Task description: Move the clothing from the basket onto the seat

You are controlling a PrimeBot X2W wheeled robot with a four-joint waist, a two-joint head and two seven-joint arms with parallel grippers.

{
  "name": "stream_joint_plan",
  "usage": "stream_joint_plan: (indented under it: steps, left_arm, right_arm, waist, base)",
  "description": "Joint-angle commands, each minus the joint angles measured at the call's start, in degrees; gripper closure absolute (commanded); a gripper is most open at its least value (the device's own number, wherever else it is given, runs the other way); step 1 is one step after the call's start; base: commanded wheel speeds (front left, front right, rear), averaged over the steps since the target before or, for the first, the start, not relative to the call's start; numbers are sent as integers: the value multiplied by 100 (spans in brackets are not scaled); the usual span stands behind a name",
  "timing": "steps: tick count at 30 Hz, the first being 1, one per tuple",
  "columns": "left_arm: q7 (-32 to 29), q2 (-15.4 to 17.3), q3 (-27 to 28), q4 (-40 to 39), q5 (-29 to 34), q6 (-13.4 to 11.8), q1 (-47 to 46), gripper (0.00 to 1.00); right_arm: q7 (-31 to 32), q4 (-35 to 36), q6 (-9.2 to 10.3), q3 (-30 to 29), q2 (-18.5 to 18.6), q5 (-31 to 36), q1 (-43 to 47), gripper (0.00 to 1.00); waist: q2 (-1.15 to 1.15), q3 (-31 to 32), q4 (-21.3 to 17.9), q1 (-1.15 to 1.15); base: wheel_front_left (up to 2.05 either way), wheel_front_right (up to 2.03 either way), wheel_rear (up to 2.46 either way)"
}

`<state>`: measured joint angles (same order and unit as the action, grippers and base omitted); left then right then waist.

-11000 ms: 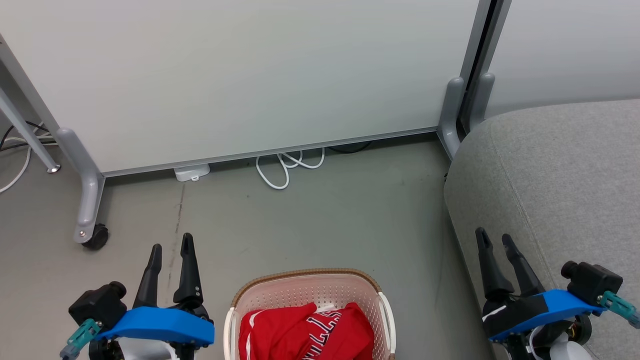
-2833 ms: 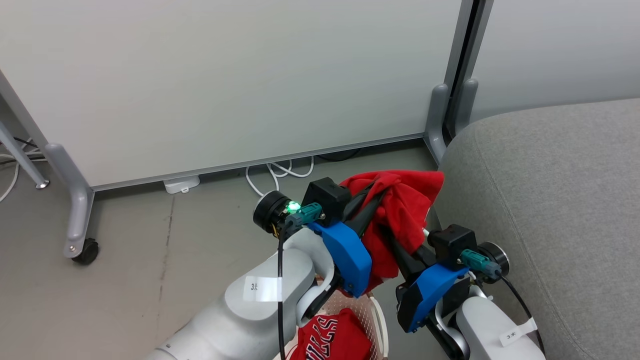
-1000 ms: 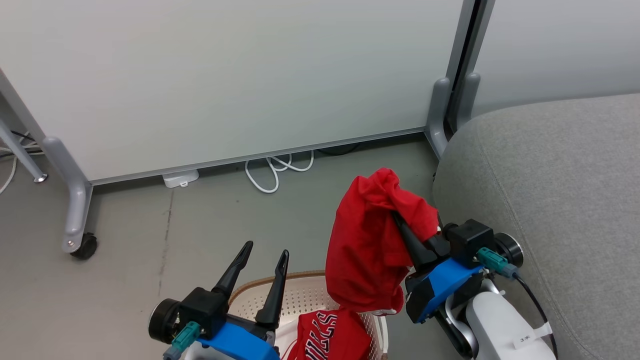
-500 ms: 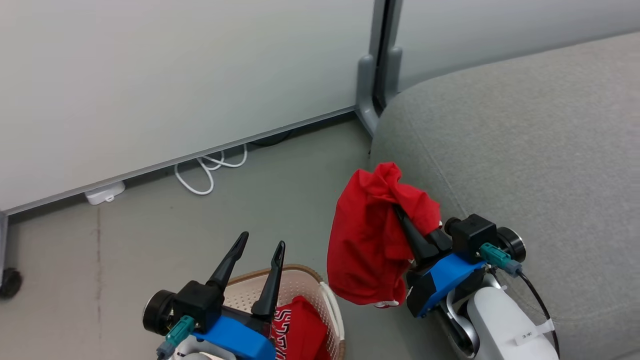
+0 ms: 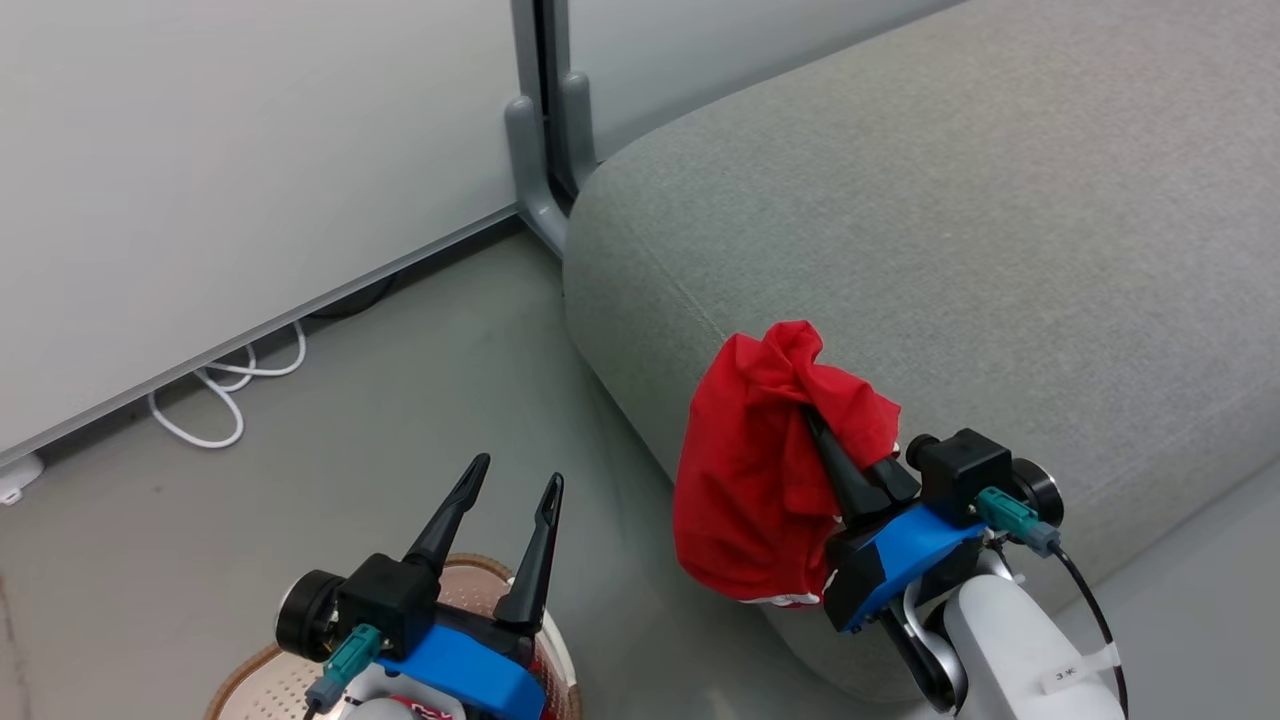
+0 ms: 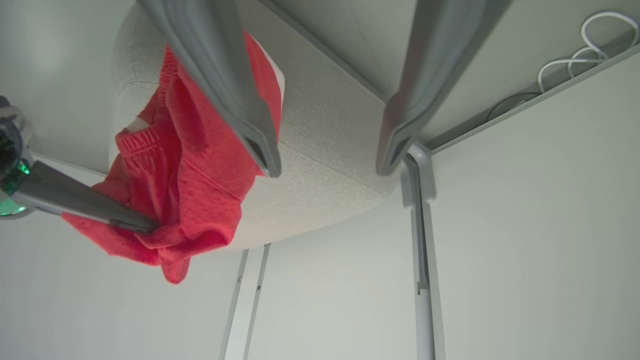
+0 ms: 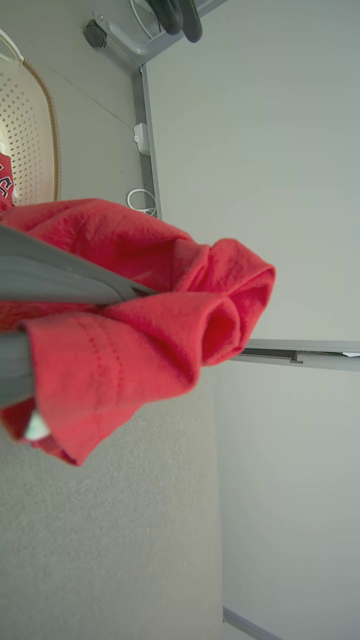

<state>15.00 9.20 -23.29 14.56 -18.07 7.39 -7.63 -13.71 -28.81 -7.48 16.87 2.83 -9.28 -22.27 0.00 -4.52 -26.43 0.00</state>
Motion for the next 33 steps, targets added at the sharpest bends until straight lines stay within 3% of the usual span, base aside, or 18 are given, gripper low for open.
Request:
stream_joint_plan:
  steps: [1, 6, 20, 27, 33]
  left_arm:
    - [27, 35, 1, -19, 34, 13, -69, 0]
    - [27, 48, -20, 8, 50, 13, -99, 0]
    - [27, 100, -70, 36, 5, 13, -203, 0]
    - [27, 195, -26, -68, 103, 13, -381, 0]
    - [27, 376, -167, -227, 213, 12, -866, 0]
  right_arm:
    - [-30, 2, -3, -4, 10, -25, 41, 100]
    - [-51, 18, -3, -24, 8, -61, 79, 100]
    - [5, -15, -3, -91, 7, -199, 20, 100]
    - [442, -206, -3, -372, 6, -372, -931, 100]
    - [792, -393, -2, -1212, 252, -126, -2198, 100]
  waist:
    - [0, -37, -201, 0]
    - [0, -85, -451, 0]
    - [0, -232, -428, 0]
    - [0, -607, -235, 0]
    - [0, -1407, 179, 0]
  base:
    - [0, 0, 0]
    - [0, 0, 0]
    - [0, 0, 0]
    - [0, 0, 0]
    - [0, 0, 0]
